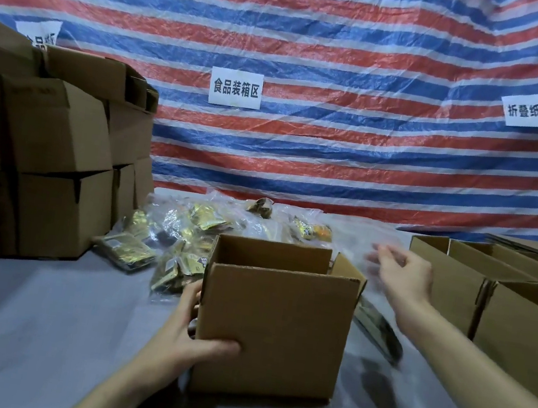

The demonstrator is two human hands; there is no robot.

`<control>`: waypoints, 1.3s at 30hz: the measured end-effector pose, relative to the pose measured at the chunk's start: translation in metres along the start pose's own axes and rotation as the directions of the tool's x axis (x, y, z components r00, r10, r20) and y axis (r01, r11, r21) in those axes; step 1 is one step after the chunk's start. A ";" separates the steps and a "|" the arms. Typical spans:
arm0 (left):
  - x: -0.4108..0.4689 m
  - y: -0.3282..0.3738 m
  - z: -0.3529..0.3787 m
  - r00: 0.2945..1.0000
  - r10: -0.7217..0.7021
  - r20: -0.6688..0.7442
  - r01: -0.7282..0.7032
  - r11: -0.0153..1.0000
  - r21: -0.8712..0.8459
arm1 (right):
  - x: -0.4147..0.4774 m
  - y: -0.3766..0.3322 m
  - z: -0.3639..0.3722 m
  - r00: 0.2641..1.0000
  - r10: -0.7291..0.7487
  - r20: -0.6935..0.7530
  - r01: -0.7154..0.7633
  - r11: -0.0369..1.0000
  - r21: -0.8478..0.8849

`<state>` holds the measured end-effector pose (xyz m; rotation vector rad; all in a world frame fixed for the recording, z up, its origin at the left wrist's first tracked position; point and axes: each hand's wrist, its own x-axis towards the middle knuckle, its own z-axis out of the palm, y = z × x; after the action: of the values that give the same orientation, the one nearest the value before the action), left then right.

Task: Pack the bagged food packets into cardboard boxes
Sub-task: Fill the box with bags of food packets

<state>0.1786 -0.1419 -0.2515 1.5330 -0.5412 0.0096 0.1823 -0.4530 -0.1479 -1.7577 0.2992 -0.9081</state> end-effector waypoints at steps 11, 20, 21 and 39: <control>-0.002 0.002 0.004 0.995 -0.019 0.100 0.021 1.000 -0.011 | 0.010 -0.077 -0.031 0.996 0.075 0.056 -0.086 0.968 0.234; -0.003 0.005 0.002 0.991 -0.031 0.128 0.030 1.000 0.009 | 0.011 -0.148 -0.039 0.993 -0.059 0.106 0.009 0.907 0.421; -0.003 0.006 0.002 0.991 -0.032 0.134 0.031 1.000 0.003 | 0.012 -0.156 -0.040 0.993 -0.067 0.097 0.017 0.895 0.445; -0.006 0.008 0.004 0.986 -0.045 0.159 0.047 0.999 -0.009 | -0.020 -0.190 0.016 0.941 -0.074 0.330 -0.130 0.822 0.554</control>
<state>0.1691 -0.1428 -0.2463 1.5419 -0.6309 -0.1520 0.1368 -0.3566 0.0118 -1.3024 -0.1680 -0.5709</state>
